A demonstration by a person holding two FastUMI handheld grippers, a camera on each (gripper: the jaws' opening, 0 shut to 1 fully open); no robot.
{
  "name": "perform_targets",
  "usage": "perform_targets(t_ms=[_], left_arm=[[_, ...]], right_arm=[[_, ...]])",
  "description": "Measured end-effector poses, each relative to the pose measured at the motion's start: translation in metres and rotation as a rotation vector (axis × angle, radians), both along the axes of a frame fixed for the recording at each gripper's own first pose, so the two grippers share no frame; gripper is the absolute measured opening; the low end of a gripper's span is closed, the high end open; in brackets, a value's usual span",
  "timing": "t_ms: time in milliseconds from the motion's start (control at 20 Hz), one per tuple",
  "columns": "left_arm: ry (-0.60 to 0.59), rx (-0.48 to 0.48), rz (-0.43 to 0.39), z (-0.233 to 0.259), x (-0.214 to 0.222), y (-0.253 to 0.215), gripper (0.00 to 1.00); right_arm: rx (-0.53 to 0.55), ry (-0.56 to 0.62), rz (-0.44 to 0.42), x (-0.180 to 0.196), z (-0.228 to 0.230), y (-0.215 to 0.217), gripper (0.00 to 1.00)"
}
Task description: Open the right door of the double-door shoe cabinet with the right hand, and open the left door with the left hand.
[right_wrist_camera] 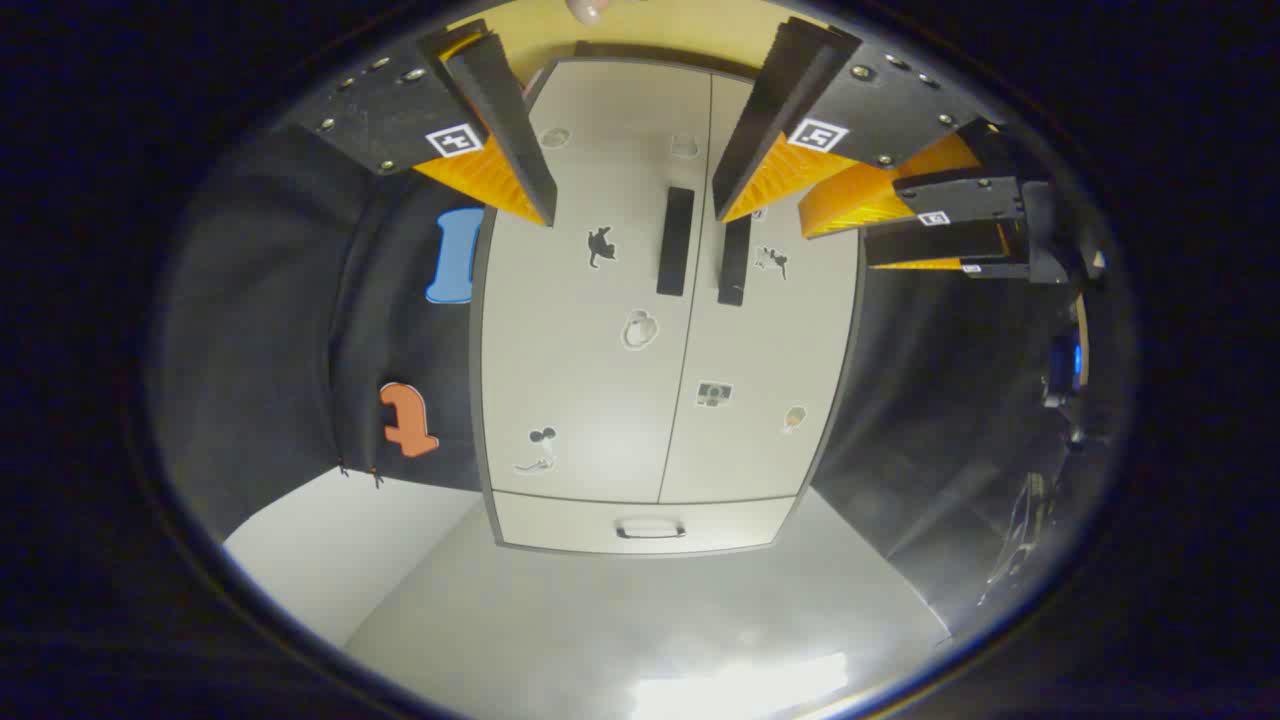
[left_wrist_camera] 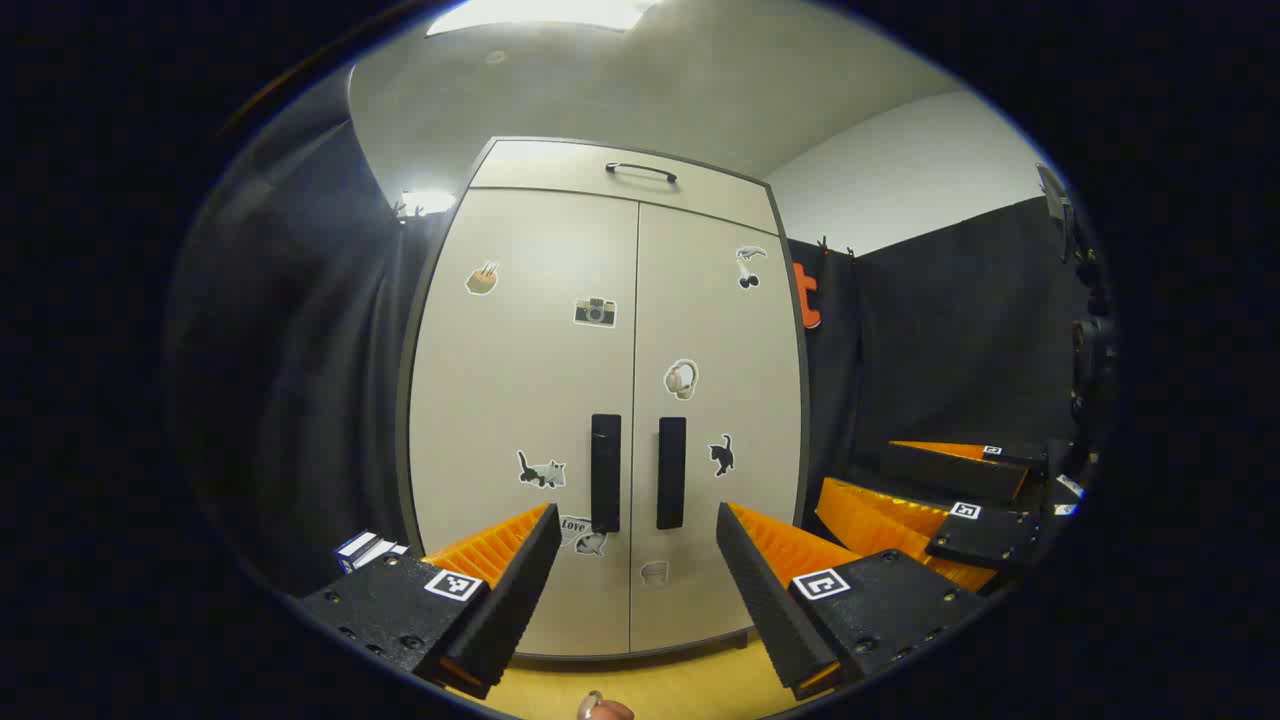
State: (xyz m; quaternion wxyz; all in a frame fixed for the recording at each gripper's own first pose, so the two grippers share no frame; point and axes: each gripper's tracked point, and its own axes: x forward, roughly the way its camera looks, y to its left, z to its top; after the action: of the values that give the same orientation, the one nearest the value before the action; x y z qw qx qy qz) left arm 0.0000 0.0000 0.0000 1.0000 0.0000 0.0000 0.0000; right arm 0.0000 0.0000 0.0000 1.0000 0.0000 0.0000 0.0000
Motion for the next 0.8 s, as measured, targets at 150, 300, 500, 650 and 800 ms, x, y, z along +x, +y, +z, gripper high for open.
perform_targets(t_ms=[150,300,500,650,800], left_arm=[[0.012,-0.048,-0.015,-0.003,0.0,-0.003,0.97],[0.026,-0.041,0.011,-0.007,0.0,0.006,0.94],[0.032,-0.054,0.031,-0.013,0.003,0.014,0.96],[0.04,-0.052,0.038,-0.016,0.005,0.018,0.96],[0.044,-0.051,0.038,-0.019,0.009,0.02,0.96]], right_arm=[[0.023,0.034,0.01,0.001,-0.009,0.003,0.95],[0.075,0.037,-0.008,0.004,-0.01,-0.003,0.95],[0.103,0.025,-0.015,0.01,-0.008,-0.005,0.93],[0.098,0.028,-0.011,0.013,-0.01,-0.003,0.93],[0.107,0.02,-0.007,0.017,-0.009,-0.001,0.93]])
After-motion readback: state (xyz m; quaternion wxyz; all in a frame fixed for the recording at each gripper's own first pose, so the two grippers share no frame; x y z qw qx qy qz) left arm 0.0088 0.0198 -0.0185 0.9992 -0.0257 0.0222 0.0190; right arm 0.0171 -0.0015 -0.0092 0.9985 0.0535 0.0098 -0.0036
